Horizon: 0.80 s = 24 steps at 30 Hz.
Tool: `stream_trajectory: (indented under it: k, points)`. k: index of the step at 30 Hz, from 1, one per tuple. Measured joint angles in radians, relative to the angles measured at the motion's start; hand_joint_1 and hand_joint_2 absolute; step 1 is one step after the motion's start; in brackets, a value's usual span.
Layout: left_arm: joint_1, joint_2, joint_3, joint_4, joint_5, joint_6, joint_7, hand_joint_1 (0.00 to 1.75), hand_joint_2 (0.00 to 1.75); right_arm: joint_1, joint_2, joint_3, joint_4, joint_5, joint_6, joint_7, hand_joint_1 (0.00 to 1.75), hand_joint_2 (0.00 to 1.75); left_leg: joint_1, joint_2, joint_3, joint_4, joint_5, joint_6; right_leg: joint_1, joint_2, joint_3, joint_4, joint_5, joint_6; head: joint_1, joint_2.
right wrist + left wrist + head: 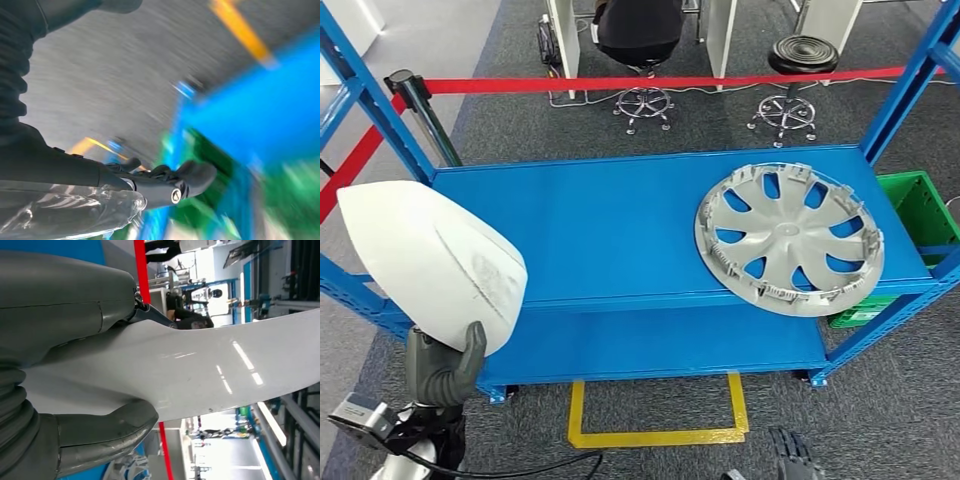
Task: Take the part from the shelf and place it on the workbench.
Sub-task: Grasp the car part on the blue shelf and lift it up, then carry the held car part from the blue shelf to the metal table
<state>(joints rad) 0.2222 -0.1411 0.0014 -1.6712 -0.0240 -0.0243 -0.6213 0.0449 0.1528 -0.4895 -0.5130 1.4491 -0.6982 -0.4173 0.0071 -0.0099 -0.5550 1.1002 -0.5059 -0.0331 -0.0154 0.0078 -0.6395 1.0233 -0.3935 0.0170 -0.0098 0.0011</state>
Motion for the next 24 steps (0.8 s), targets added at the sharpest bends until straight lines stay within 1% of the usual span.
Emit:
stream_trajectory:
  k: [1,2,3,4,5,6,7,8,9,10,11,12,13,14,15,16,17,18,19,20,21,22,23,24]
  points:
    - [-0.001,0.001,0.000,-0.010,0.010,-0.008,0.001,1.75,1.75,-0.010,0.026,-0.070,-0.053,-0.028,0.000,-0.102,0.00,1.75,-0.002,0.000,0.041,-0.061,0.004,0.006,0.001,-0.001,-0.008,0.000,0.009,0.004,0.000,0.000]
    - [-0.004,0.003,0.000,-0.018,0.020,-0.028,0.005,1.75,1.75,-0.028,0.046,-0.153,-0.098,-0.084,-0.001,-0.182,0.00,1.75,-0.005,-0.001,0.065,-0.104,0.003,0.011,0.002,-0.002,-0.013,-0.001,0.020,0.010,-0.001,0.000]
    - [-0.011,0.004,-0.001,-0.023,0.029,-0.055,0.011,1.75,1.75,-0.056,0.060,-0.238,-0.131,-0.178,0.000,-0.236,0.00,1.75,-0.008,-0.003,0.072,-0.124,0.001,0.017,0.002,-0.003,-0.017,-0.004,0.030,0.017,-0.001,0.000]
    - [-0.021,0.006,-0.003,-0.023,0.036,-0.083,0.017,1.75,1.75,-0.092,0.066,-0.310,-0.150,-0.304,0.000,-0.257,0.00,1.75,-0.009,-0.004,0.066,-0.128,0.007,0.023,0.000,-0.004,-0.019,-0.008,0.042,0.025,-0.001,0.000]
    - [-0.037,0.008,-0.007,-0.018,0.040,-0.104,0.022,1.75,1.75,-0.134,0.063,-0.364,-0.159,-0.447,0.006,-0.253,0.00,1.75,-0.010,-0.004,0.057,-0.129,0.017,0.030,-0.003,-0.005,-0.023,-0.010,0.046,0.032,-0.001,0.000]
    - [-0.058,0.009,-0.013,-0.009,0.044,-0.115,0.023,1.75,1.75,-0.185,0.049,-0.391,-0.157,-0.582,0.025,-0.222,0.00,1.75,-0.009,-0.002,0.048,-0.130,0.028,0.037,-0.004,-0.006,-0.032,0.000,0.034,0.038,0.000,0.000]
    - [-0.085,0.009,-0.020,0.008,0.052,-0.123,0.022,1.75,1.75,-0.243,0.028,-0.394,-0.148,-0.700,0.071,-0.159,0.00,1.75,-0.008,0.002,0.037,-0.131,0.041,0.043,-0.005,-0.006,-0.047,0.030,0.003,0.042,0.002,0.000]
    - [-0.118,0.009,-0.030,0.033,0.064,-0.130,0.018,1.75,1.75,-0.306,0.002,-0.382,-0.131,-0.814,0.156,-0.072,0.00,1.75,-0.009,0.008,0.024,-0.131,0.054,0.048,-0.005,-0.006,-0.067,0.083,-0.043,0.045,0.004,0.000]
    - [-0.153,0.009,-0.041,0.063,0.076,-0.136,0.012,1.75,1.75,-0.363,-0.027,-0.368,-0.109,-0.929,0.284,0.023,0.00,1.75,-0.010,0.014,0.008,-0.131,0.068,0.053,-0.004,-0.006,-0.088,0.150,-0.091,0.048,0.005,0.000]
    - [-0.183,0.010,-0.051,0.093,0.086,-0.140,0.003,1.75,1.75,-0.407,-0.054,-0.357,-0.081,-1.045,0.441,0.097,0.00,1.75,-0.012,0.019,-0.008,-0.131,0.081,0.056,-0.003,-0.006,-0.102,0.216,-0.124,0.050,0.005,0.000]
    - [-0.205,0.011,-0.060,0.119,0.092,-0.142,-0.006,1.75,1.75,-0.432,-0.080,-0.354,-0.049,-1.147,0.610,0.128,0.00,1.75,-0.013,0.021,-0.023,-0.131,0.094,0.058,-0.001,-0.006,-0.106,0.264,-0.134,0.050,0.005,0.000]
    - [-0.216,0.013,-0.066,0.138,0.096,-0.144,-0.015,1.75,1.75,-0.436,-0.102,-0.356,-0.019,-1.219,0.761,0.123,0.00,1.75,-0.014,0.018,-0.038,-0.130,0.105,0.059,0.000,-0.006,-0.093,0.282,-0.122,0.049,0.006,0.000]
    - [-0.221,0.015,-0.069,0.153,0.099,-0.144,-0.021,1.75,1.75,-0.429,-0.121,-0.357,0.010,-1.256,0.879,0.098,0.00,1.75,-0.014,0.015,-0.051,-0.130,0.117,0.059,0.002,-0.005,-0.064,0.267,-0.096,0.047,0.006,0.000]
    - [-0.222,0.018,-0.071,0.163,0.100,-0.145,-0.025,1.75,1.75,-0.418,-0.136,-0.355,0.038,-1.260,0.948,0.076,0.00,1.75,-0.014,0.010,-0.064,-0.129,0.128,0.057,0.003,-0.005,-0.018,0.218,-0.070,0.043,0.007,0.000]
    - [-0.222,0.020,-0.073,0.170,0.099,-0.144,-0.026,1.75,1.75,-0.404,-0.147,-0.350,0.063,-1.244,0.961,0.073,0.00,1.75,-0.015,0.005,-0.075,-0.127,0.138,0.054,0.005,-0.005,0.034,0.148,-0.064,0.040,0.007,0.000]
    - [-0.220,0.022,-0.074,0.174,0.095,-0.142,-0.026,1.75,1.75,-0.388,-0.155,-0.343,0.086,-1.222,0.930,0.083,0.00,1.75,-0.017,0.001,-0.084,-0.125,0.147,0.049,0.007,-0.005,0.086,0.072,-0.073,0.036,0.006,0.000]
    - [-0.214,0.024,-0.076,0.175,0.091,-0.139,-0.026,1.75,1.75,-0.368,-0.161,-0.336,0.107,-1.208,0.865,0.102,0.00,1.75,-0.017,-0.001,-0.089,-0.124,0.155,0.044,0.009,-0.005,0.120,0.014,-0.089,0.032,0.006,0.000]
    - [-0.203,0.025,-0.076,0.174,0.089,-0.132,-0.028,1.75,1.75,-0.341,-0.164,-0.330,0.126,-1.209,0.793,0.117,0.00,1.75,-0.017,-0.002,-0.092,-0.124,0.162,0.038,0.012,-0.005,0.137,-0.018,-0.104,0.027,0.005,0.000]
    - [-0.183,0.026,-0.075,0.168,0.089,-0.122,-0.029,1.75,1.75,-0.306,-0.164,-0.330,0.145,-1.212,0.717,0.124,0.00,1.75,-0.016,-0.003,-0.093,-0.124,0.168,0.032,0.015,-0.006,0.140,-0.030,-0.105,0.020,0.005,0.000]
    - [-0.156,0.025,-0.072,0.158,0.090,-0.113,-0.031,1.75,1.75,-0.267,-0.159,-0.330,0.165,-1.205,0.636,0.129,0.00,1.75,-0.013,-0.004,-0.094,-0.124,0.169,0.026,0.015,-0.007,0.136,-0.031,-0.099,0.012,0.007,0.000]
    - [-0.126,0.024,-0.065,0.143,0.092,-0.106,-0.031,1.75,1.75,-0.227,-0.153,-0.329,0.184,-1.178,0.549,0.147,0.00,1.75,-0.012,-0.004,-0.099,-0.116,0.154,0.019,0.014,-0.009,0.132,-0.032,-0.091,0.003,0.006,0.000]
    - [-0.095,0.022,-0.057,0.126,0.091,-0.102,-0.031,1.75,1.75,-0.190,-0.143,-0.322,0.202,-1.136,0.458,0.184,0.00,1.75,-0.011,-0.004,-0.108,-0.093,0.122,0.011,0.011,-0.011,0.125,-0.034,-0.082,-0.005,0.005,0.000]
    - [-0.069,0.018,-0.047,0.109,0.088,-0.101,-0.030,1.75,1.75,-0.160,-0.132,-0.312,0.218,-1.100,0.381,0.251,0.00,1.75,-0.009,-0.003,-0.122,-0.049,0.073,0.005,0.008,-0.012,0.116,-0.035,-0.071,-0.011,0.003,0.000]
    - [-0.048,0.013,-0.036,0.094,0.083,-0.100,-0.029,1.75,1.75,-0.135,-0.124,-0.304,0.233,-1.081,0.328,0.342,0.00,1.75,-0.008,-0.003,-0.139,0.012,0.018,-0.002,0.008,-0.012,0.103,-0.035,-0.061,-0.015,0.000,0.000]
